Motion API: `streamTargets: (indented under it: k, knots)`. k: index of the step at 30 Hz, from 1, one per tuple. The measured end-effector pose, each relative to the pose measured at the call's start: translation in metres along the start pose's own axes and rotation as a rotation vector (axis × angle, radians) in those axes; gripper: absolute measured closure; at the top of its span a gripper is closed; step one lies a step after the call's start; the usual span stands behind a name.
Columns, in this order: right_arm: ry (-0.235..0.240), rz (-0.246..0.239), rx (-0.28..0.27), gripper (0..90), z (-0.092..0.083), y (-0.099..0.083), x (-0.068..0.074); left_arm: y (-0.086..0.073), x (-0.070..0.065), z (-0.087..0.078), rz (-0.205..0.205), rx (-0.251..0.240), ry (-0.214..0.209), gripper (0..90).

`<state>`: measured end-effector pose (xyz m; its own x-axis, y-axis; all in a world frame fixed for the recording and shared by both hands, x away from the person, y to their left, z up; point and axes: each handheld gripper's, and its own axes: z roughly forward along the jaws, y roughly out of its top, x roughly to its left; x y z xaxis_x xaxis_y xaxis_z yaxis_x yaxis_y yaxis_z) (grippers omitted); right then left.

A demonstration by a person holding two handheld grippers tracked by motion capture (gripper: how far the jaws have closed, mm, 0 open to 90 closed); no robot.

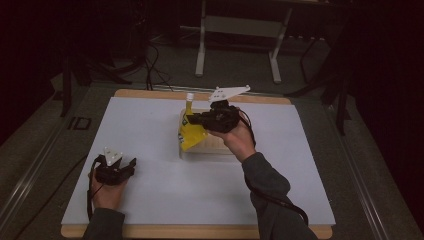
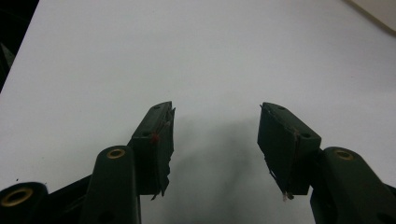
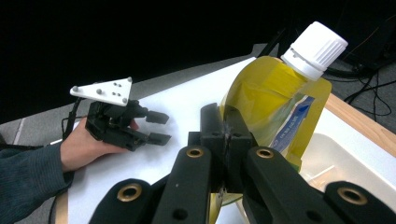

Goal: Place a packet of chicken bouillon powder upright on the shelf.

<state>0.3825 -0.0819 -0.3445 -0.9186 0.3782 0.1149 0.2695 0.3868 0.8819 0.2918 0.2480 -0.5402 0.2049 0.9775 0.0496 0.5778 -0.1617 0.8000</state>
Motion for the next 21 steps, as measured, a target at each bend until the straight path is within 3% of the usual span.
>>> streamTargets:
  k: [21]
  knots:
    - [-0.040,0.021,-0.027,90.0,0.009,0.007,-0.012,0.000,0.000,0.000,0.002,-0.001,0.000,45.1]
